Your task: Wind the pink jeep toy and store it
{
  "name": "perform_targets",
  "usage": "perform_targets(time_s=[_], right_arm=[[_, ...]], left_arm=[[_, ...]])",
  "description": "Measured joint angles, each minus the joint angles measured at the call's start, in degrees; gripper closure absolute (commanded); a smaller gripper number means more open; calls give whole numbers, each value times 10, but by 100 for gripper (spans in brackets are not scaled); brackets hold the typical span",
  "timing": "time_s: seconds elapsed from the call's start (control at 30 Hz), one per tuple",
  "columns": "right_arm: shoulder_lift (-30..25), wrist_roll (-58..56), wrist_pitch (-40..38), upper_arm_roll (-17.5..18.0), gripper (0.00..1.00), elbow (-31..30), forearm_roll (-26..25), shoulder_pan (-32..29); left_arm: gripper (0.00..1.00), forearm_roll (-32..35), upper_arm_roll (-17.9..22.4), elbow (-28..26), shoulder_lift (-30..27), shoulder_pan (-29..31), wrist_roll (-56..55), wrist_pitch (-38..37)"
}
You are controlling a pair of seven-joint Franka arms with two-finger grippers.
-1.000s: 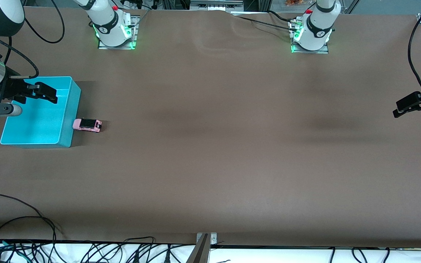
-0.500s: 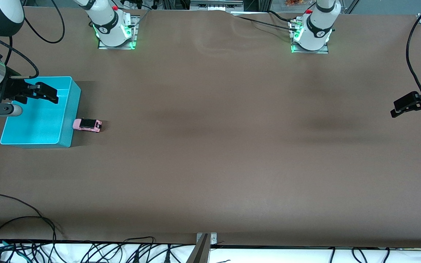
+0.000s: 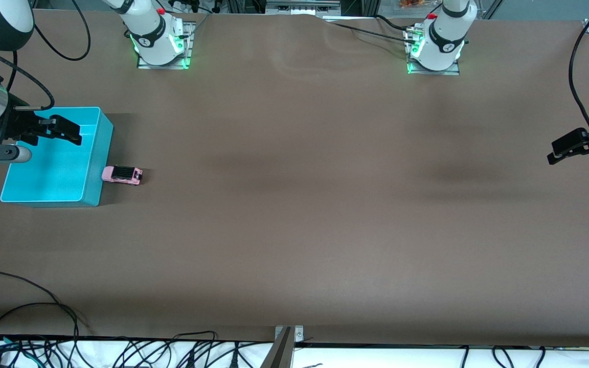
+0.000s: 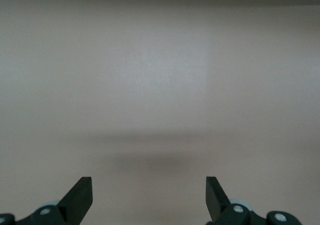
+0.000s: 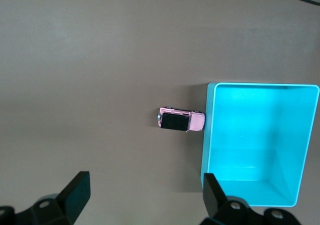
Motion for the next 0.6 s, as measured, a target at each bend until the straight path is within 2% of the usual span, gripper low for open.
perform_targets(time_s=[0.6], right_arm=[[18, 0, 27, 4, 0, 0, 4, 7]], left_arm=[[0, 0, 0, -2, 1, 0, 0, -1]])
